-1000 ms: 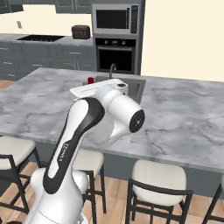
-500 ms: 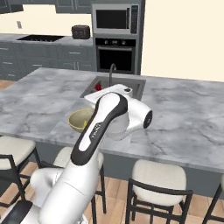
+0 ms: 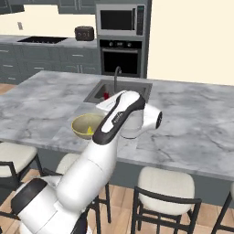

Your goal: There is a bowl on the dining counter. Grab a lemon wedge from the fridge and place it in the bowl. Then get the liquor bottle and glass cup from the cabinet and place them next to the bowl.

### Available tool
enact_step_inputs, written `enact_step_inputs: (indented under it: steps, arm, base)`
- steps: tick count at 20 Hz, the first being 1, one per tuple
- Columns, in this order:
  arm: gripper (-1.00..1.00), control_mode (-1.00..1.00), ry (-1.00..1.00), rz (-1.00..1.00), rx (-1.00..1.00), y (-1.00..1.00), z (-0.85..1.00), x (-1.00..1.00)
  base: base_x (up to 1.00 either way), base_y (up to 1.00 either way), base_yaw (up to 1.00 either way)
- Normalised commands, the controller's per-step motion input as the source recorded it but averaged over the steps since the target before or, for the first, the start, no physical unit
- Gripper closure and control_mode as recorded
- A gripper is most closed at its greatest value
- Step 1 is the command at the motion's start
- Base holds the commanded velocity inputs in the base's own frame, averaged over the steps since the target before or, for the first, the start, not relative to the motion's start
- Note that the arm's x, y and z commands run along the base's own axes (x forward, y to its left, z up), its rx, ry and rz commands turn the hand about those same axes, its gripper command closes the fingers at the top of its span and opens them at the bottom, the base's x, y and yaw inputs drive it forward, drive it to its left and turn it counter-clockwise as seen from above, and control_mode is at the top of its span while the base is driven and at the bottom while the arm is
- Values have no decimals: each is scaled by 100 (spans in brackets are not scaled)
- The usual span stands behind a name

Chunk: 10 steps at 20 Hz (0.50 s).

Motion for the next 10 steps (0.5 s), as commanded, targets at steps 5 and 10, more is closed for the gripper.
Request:
enact_step_inputs:
  steps: [5, 10]
  arm:
    - [100, -100, 0, 10, -2, 0, -33, 45]
    - [100, -100, 0, 11, 0, 0, -33, 27]
  base:
    - [0, 0, 0]
    - [0, 0, 0]
